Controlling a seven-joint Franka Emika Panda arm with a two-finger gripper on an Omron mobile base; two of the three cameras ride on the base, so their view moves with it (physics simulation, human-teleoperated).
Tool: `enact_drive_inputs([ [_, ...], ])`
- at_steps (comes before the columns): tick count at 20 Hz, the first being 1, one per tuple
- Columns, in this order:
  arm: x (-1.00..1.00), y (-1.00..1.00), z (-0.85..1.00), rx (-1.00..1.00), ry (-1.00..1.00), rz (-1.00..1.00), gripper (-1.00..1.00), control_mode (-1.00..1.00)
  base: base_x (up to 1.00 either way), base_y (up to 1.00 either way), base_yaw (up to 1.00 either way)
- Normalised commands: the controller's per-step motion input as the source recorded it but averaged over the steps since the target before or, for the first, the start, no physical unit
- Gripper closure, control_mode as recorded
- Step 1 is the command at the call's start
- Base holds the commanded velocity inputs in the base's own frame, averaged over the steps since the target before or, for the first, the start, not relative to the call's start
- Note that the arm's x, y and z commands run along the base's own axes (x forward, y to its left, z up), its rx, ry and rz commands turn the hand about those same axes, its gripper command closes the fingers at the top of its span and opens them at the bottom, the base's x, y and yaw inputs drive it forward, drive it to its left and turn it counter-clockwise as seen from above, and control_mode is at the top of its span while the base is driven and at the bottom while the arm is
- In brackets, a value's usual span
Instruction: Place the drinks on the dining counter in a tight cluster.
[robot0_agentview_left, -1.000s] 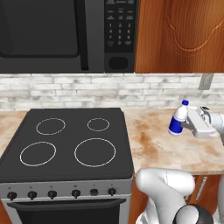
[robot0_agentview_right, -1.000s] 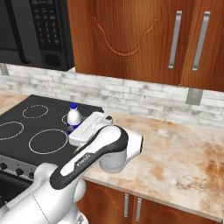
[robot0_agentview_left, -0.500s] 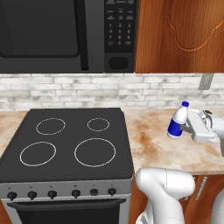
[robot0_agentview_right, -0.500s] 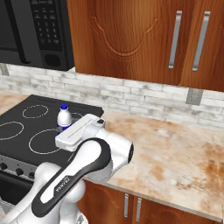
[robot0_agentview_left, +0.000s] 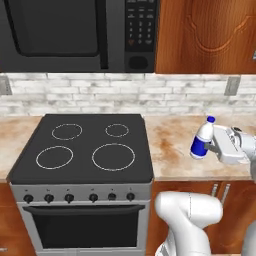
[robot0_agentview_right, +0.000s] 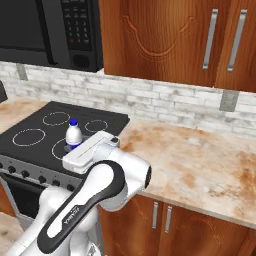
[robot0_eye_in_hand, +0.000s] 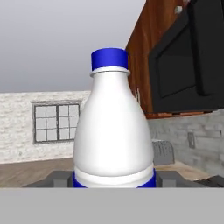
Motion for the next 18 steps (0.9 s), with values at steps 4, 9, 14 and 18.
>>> enact_drive_inputs([
  [4,0.0,0.0,0.0,0.0,0.0,0.0,1.0,1.0,-0.75,0.52,0.28],
  [9,0.0,0.0,0.0,0.0,0.0,0.0,1.0,1.0,-0.53,0.86,0.65],
  [14,0.0,0.0,0.0,0.0,0.0,0.0,1.0,1.0,-0.33,0.83,0.79],
  [18,0.0,0.0,0.0,0.0,0.0,0.0,1.0,1.0,-0.45,0.92,0.76],
])
